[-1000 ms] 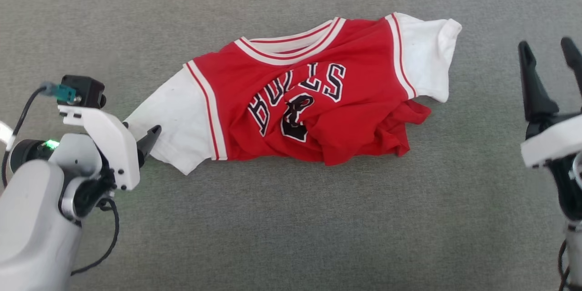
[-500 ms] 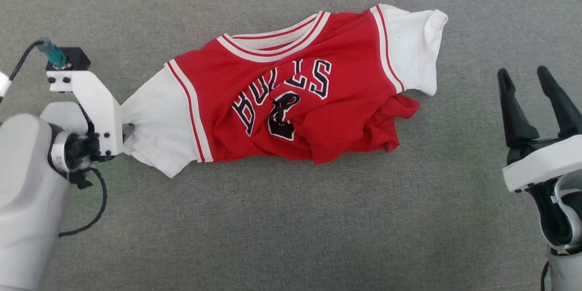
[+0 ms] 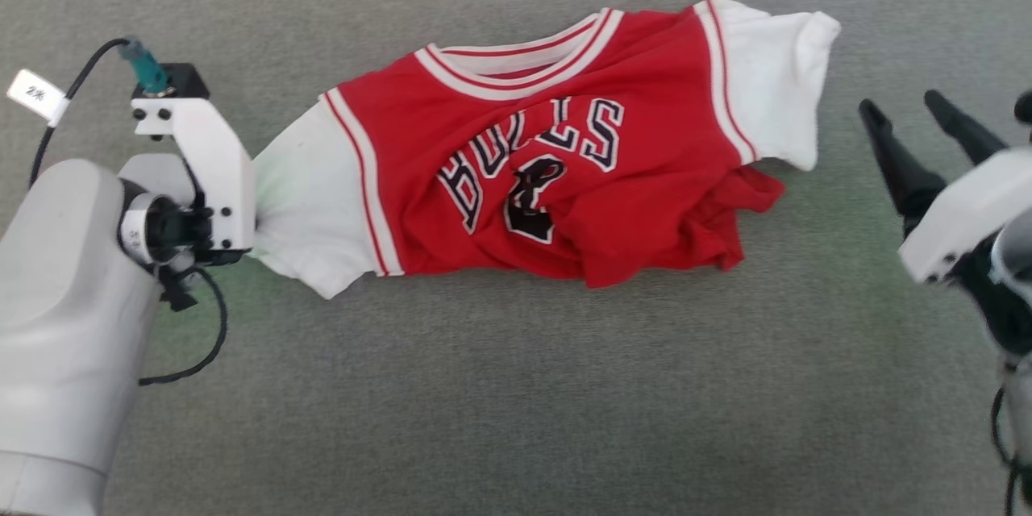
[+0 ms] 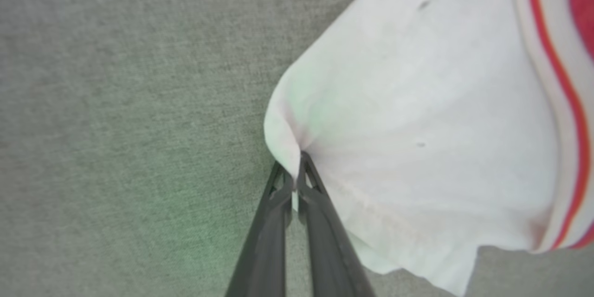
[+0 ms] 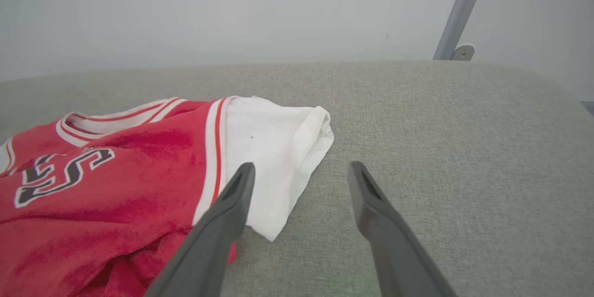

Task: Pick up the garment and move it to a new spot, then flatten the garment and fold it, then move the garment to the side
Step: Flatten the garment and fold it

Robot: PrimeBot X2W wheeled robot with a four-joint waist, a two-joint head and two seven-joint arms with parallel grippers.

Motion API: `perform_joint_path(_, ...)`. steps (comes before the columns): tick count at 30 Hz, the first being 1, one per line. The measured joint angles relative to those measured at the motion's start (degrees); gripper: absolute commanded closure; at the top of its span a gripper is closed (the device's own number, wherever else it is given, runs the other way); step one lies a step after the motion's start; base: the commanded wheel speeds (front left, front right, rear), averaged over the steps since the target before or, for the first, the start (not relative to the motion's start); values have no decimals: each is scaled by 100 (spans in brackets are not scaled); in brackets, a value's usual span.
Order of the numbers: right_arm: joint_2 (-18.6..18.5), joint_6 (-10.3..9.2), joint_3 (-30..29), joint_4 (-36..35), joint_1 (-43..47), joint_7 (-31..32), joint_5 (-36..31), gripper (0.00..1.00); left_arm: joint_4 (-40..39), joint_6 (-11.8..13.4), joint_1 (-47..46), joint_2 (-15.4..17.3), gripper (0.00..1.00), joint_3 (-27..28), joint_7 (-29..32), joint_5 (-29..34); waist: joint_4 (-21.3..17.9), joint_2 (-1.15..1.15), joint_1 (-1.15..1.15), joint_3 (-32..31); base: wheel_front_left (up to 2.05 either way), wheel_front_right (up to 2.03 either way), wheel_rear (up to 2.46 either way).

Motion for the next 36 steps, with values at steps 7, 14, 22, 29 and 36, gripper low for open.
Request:
perform_joint_path(7, -511, 0, 337, 1304, -1168, 810, 231, 0, 294, -201, -317, -305, 100, -126, -240, 0, 345, 0, 0, 129, 0, 0, 0)
perform_joint_path(14, -746, 0, 567, 2725, -2286, 1484, 250, 0, 563, -390, -625, -602, 100, -250, -454, -2, 696, 0, 0, 285, 0, 0, 0)
perform_joint_path(22, -692, -1, 772, 4063, -3193, 2313, 227, 0, 804, -556, -950, -846, 100, -365, -661, -47, 996, 0, 0, 508, 0, 0, 0)
perform_joint_path(29, -694, -9, 978, 4533, -3578, 2947, 291, 100, 1043, -614, -1111, -933, 100, -393, -809, -115, 1087, 0, 0, 553, 0, 0, 0)
perform_joint_path(36, -670, 0, 1020, 4475, -3654, 2904, 508, 100, 1322, -595, -1391, -884, 100, -375, -947, -131, 998, 0, 0, 424, 0, 0, 0)
